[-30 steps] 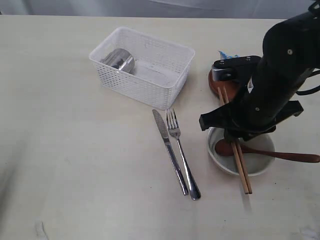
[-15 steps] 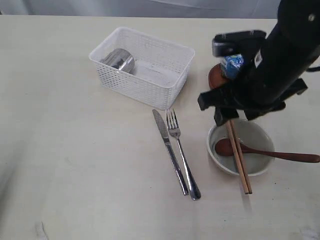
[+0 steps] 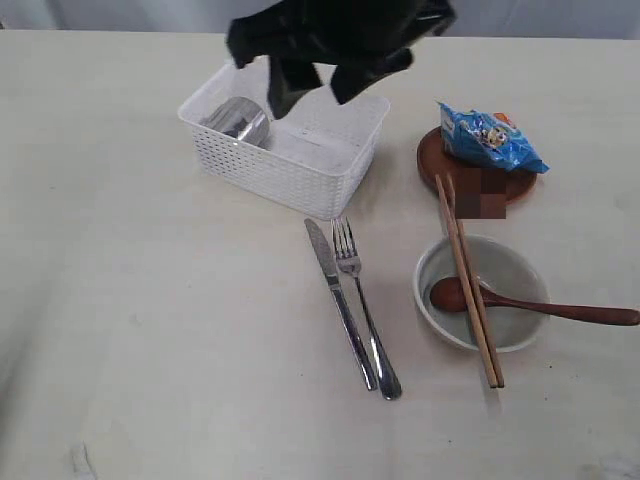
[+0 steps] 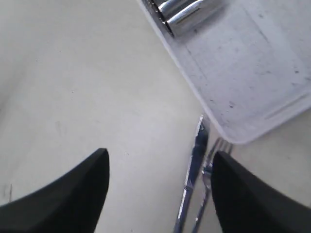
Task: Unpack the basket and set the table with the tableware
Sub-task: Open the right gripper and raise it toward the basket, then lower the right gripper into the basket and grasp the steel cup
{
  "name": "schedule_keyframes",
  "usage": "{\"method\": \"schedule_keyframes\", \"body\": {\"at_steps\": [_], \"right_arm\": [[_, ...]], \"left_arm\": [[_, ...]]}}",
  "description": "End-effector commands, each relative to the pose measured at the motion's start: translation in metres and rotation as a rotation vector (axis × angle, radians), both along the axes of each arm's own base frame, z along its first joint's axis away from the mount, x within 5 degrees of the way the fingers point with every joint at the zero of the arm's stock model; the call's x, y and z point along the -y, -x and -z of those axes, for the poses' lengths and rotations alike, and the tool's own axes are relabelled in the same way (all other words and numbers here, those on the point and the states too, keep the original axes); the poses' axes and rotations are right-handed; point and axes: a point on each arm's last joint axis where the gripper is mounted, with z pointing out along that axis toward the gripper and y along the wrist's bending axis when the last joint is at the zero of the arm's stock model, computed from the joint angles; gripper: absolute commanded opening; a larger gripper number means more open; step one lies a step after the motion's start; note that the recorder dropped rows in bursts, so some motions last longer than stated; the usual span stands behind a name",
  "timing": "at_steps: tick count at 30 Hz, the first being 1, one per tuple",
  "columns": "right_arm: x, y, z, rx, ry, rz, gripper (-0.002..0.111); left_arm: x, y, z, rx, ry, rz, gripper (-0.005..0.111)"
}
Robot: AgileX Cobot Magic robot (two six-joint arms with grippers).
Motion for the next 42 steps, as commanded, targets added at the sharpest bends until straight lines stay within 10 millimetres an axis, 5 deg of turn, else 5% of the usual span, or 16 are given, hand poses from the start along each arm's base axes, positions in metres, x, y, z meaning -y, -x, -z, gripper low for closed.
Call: {"method": "schedule_keyframes", "body": {"at_steps": [1,12,19,24,30,36,42], "right_arm": [[-0.032,-0.033,0.018,-0.047,-0.013,0.09,0.059],[-0.086,-0.1,0.078,-0.045,-0.224,0.361,0.059],[-0.082,-0.126,0.115,-0.115,-0.197,0.445,0.059],[-0.072,-0.133,0.12,-0.135,-0.174,0.467,0.059],[-0.085,-0.136,0.137,-0.169,-0.267,0.482,0.059],[-0.086,-0.137,0.15,-0.197,-0.254,0.468,0.076],[-0.08,-0.14,0.152,-0.185,-0.227,0.469,0.076]], "left_arm": [[0.0,0.0,0.0,0.005,0.006,0.002,0.001],[0.0,0.0,0.0,0.005,0.006,0.002,0.001],[0.0,0.0,0.0,0.005,0.006,0.002,0.001],[0.0,0.0,0.0,0.005,0.006,0.002,0.001],[0.0,0.0,0.0,0.005,0.006,0.002,0.001],[0.0,0.0,0.0,0.005,0.006,0.002,0.001],[0.0,0.0,0.0,0.005,0.006,0.002,0.001]]}}
